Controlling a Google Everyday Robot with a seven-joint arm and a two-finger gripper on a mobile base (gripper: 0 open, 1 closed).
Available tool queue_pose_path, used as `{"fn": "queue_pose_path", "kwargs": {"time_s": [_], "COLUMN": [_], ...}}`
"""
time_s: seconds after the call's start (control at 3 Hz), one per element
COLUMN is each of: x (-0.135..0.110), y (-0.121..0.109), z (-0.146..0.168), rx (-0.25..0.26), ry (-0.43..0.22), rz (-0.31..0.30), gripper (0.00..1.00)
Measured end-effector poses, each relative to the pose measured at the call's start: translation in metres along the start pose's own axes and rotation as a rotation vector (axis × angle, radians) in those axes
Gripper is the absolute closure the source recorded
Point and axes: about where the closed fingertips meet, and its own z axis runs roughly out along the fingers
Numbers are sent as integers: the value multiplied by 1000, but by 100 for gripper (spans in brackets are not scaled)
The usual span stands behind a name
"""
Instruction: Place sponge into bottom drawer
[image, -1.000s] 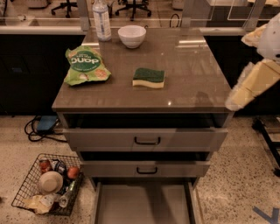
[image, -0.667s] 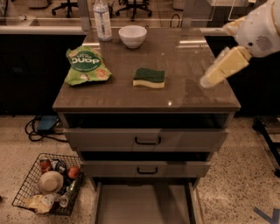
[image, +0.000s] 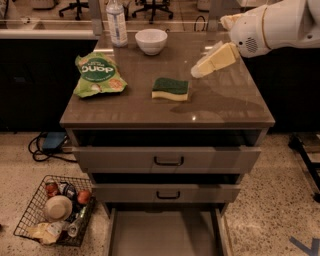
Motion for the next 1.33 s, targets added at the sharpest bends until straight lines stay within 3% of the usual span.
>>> {"fn": "queue_pose_path", "kwargs": {"time_s": [0.67,1.33], "x": [2,26], "y": [-4,-21], "z": [13,104], "rx": [-17,-132], "ry": [-19,-23], "rz": [8,39], "gripper": [0,0]}}
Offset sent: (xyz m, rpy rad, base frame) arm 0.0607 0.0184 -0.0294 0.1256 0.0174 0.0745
